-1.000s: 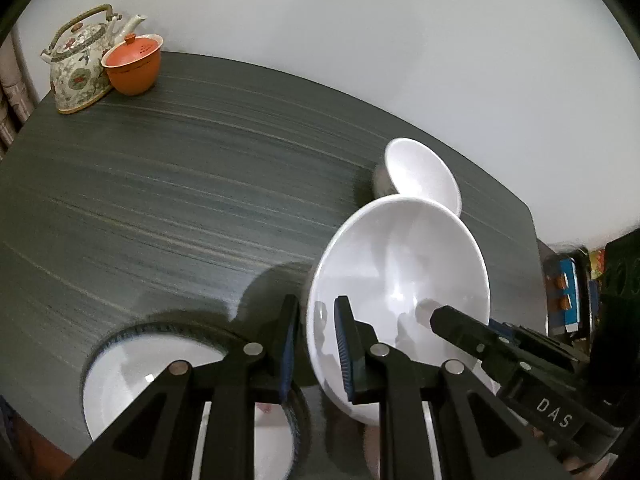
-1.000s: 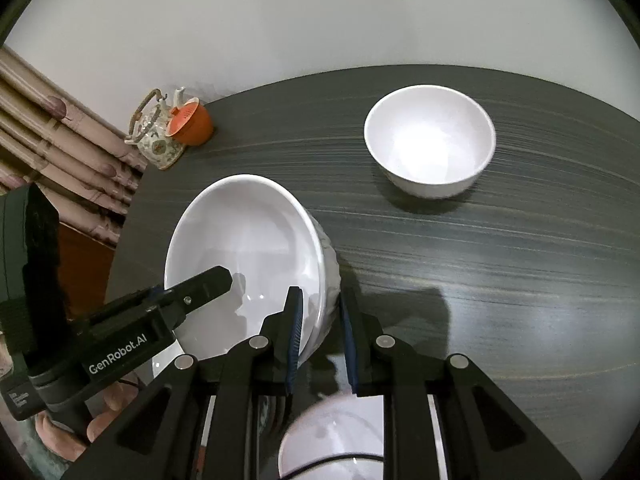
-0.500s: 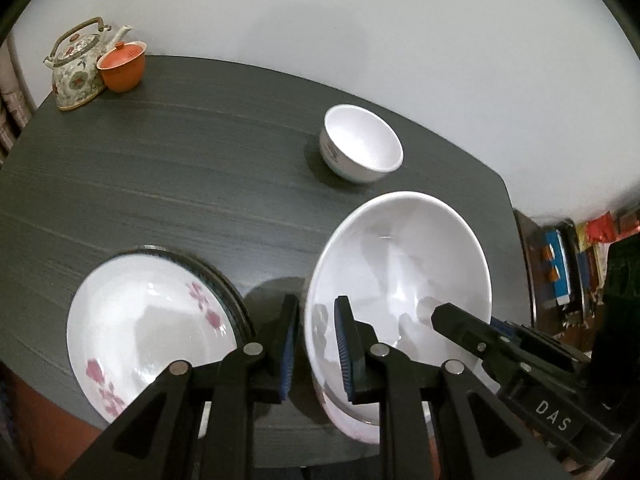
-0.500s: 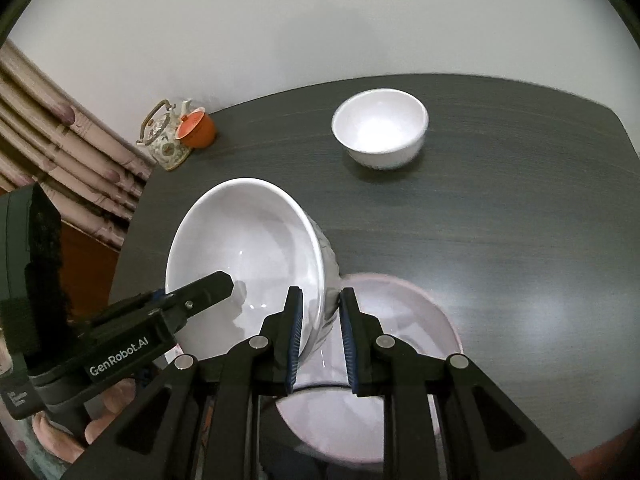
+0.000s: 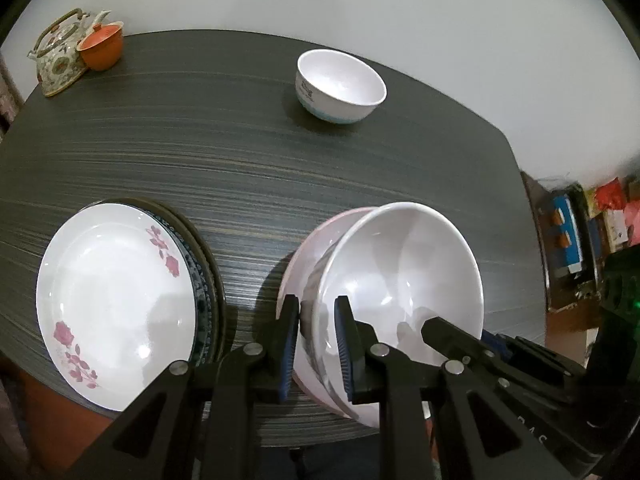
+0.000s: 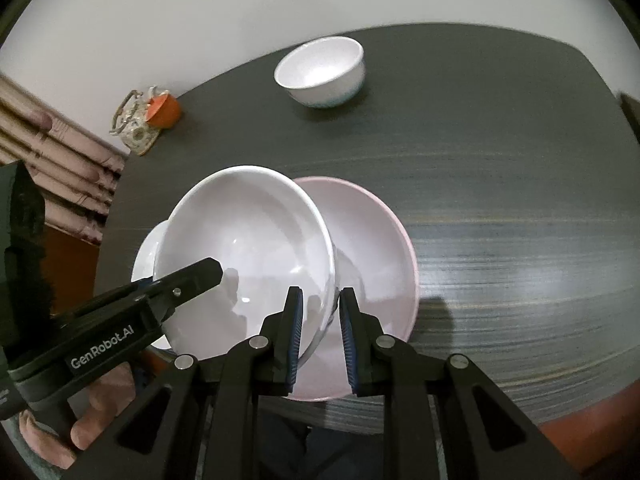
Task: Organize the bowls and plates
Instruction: 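Lower the white bowl into the pink bowl and settle it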
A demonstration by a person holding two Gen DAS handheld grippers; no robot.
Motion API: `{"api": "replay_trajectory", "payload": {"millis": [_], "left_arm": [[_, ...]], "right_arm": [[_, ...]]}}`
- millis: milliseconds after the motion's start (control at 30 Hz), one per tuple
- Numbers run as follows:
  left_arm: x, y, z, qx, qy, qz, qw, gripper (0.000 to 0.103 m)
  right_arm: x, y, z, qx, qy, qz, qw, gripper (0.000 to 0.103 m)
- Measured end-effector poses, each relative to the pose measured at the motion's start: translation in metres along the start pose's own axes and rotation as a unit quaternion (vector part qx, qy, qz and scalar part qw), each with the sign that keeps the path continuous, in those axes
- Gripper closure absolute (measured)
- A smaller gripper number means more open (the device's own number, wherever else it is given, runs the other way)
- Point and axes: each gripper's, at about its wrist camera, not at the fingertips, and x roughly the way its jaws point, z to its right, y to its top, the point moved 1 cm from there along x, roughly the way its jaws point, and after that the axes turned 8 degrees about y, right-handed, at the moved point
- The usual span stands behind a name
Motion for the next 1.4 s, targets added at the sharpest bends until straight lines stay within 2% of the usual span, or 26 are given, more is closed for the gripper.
{"api": "replay_trajectory", "payload": {"millis": [533, 700, 933, 1400], "left_arm": [[0.022, -0.001, 0.014, 0.021, 0.023, -0.023, 0.9992, 0.085], [0.028, -0.001, 0.019, 0.027, 0.043, -0.027, 0.9984, 0.085], [0.033, 0.002, 0.024, 0.035, 0.063, -0.034, 0.9968, 0.085], [0.042, 0.002, 0.030, 0.030, 0.064, -0.064, 0.9955, 0.085]], "right_arm": [[0.017, -0.003, 0.010, 0.024, -0.019, -0.019, 0.999, 0.085], [0.021, 0.000, 0.009, 0.035, -0.029, -0.025, 0.999, 0.085], [0.025, 0.000, 0.003, 0.027, -0.058, -0.026, 0.998, 0.085], [0.026, 0.004, 0.006, 0.059, -0.065, -0.025, 0.996, 0.082]]}}
